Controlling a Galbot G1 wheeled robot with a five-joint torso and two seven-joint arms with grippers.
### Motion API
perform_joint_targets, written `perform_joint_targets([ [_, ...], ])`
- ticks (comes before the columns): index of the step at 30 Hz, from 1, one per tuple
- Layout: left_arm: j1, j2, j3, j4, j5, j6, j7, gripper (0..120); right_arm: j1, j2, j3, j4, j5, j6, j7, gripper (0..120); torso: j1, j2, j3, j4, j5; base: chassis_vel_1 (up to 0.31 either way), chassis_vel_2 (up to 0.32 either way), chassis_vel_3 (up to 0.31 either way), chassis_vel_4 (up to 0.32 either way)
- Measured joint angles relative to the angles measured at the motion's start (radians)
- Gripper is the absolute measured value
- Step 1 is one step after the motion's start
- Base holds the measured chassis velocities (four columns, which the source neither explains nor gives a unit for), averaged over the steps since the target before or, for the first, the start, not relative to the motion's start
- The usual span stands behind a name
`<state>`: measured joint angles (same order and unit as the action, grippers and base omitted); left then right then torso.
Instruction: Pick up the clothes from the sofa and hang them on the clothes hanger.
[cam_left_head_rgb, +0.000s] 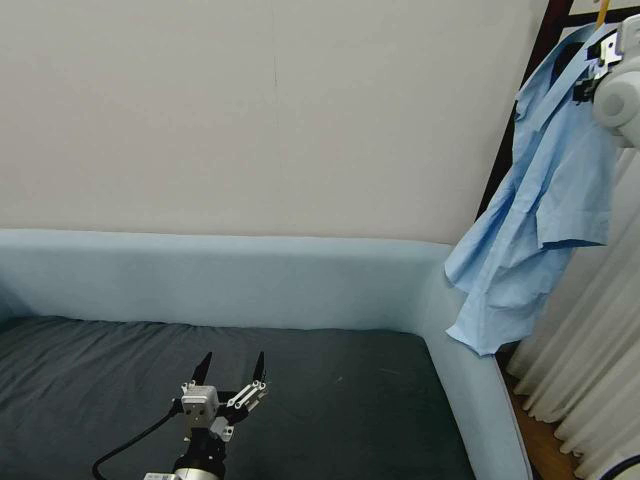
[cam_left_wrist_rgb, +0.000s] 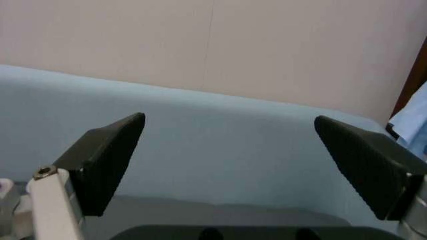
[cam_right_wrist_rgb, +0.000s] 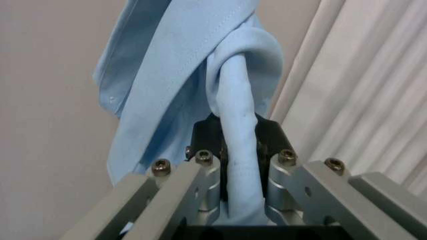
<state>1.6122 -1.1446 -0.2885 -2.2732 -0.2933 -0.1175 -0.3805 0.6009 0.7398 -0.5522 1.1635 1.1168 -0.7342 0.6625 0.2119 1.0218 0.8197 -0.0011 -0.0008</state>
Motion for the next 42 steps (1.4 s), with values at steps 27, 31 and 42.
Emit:
perform_joint_targets([
  [27, 0.024, 0.123, -0.065, -0.077, -0.075, 0.003, -0.011, 100, 0.144, 0.269, -0.035, -0.465, -0.110, 0.027, -0.154, 7, 0.000, 0.000, 0.000, 0.0001, 0.0000, 0.000, 0.000, 0.000, 0.000],
  [31, 0.021, 0.130, -0.067, -0.081, -0.084, 0.003, -0.014, 100, 0.152, 0.298, -0.026, -0.518, -0.100, 0.023, -0.145, 7, 0.000, 0.000, 0.000, -0.0001, 0.0001, 0.000, 0.000, 0.000, 0.000],
  [42, 0.046, 0.145, -0.095, -0.097, -0.093, -0.012, -0.017, 100, 0.170, 0.359, 0.031, -0.667, -0.112, 0.049, -0.146, 7, 0.000, 0.000, 0.000, 0.0000, 0.0003, 0.000, 0.000, 0.000, 0.000],
])
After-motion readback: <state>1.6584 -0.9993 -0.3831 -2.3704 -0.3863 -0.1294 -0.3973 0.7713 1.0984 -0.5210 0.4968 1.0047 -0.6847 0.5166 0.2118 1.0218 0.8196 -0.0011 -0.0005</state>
